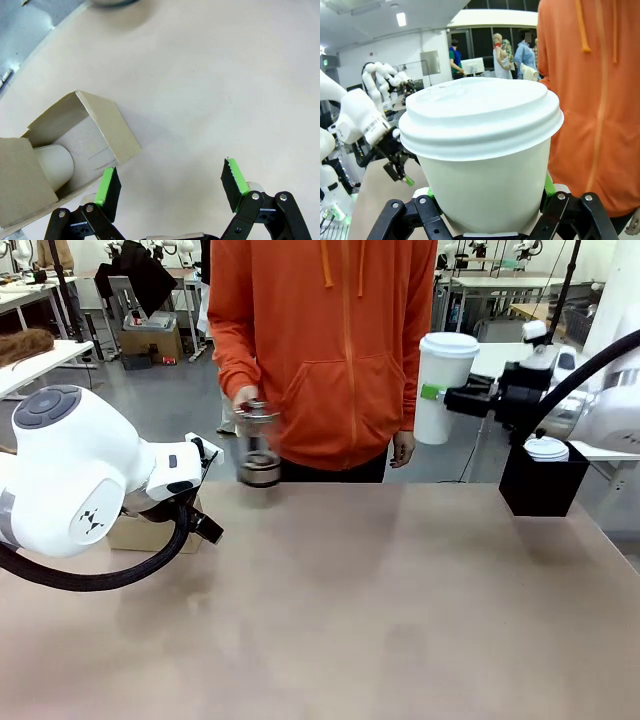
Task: Pour a drink into a cup and package it in a carrier.
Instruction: When a person places the Paper Cup Lid on the 600 ml Paper Cup , lift the 600 ml Paper Cup, then position the Cup Carrier in the center of the table.
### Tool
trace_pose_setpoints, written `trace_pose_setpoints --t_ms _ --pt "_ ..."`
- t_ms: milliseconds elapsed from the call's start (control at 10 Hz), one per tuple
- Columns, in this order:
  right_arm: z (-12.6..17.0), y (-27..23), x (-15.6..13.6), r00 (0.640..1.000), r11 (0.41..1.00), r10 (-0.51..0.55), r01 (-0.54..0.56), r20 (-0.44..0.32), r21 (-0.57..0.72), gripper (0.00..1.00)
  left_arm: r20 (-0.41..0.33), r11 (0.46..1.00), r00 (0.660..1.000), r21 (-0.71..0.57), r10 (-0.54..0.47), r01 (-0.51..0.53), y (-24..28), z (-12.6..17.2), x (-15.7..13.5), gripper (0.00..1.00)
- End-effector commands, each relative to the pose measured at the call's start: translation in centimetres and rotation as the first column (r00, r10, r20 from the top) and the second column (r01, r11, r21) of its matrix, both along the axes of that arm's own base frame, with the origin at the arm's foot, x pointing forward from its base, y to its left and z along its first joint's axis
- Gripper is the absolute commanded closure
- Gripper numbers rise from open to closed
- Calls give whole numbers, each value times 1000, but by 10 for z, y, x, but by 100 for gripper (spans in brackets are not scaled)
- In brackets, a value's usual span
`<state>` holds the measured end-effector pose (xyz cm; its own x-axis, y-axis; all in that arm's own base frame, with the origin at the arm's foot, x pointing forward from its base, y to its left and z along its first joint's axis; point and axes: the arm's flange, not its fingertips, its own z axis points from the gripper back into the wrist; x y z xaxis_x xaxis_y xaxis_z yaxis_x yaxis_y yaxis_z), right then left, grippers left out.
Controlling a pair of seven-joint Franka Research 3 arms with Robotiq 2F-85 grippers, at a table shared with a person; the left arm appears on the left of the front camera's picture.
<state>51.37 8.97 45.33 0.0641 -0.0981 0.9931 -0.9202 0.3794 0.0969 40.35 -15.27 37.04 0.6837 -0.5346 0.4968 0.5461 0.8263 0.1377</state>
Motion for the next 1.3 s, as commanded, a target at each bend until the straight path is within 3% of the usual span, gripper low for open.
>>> trace_pose_setpoints --t_ms 0,200,300,400,1200 --pt "18 10 -22 999 999 -11 10 -33 -32 19 -1 1000 1000 -2 0 0 0 0 0 0" --pt "17 14 -21 998 999 -13 11 -69 -36 19 -1 1000 1000 -2 0 0 0 0 0 0" --pt "7 14 -19 994 998 40 -44 -98 -40 19 -1 1000 1000 -2 0 0 0 0 0 0" --pt "21 13 -24 1000 999 -6 5 -18 -34 19 -1 1000 1000 -2 0 0 0 0 0 0" --pt "21 13 -24 1000 999 -6 5 -18 -34 19 -1 1000 1000 -2 0 0 0 0 0 0"
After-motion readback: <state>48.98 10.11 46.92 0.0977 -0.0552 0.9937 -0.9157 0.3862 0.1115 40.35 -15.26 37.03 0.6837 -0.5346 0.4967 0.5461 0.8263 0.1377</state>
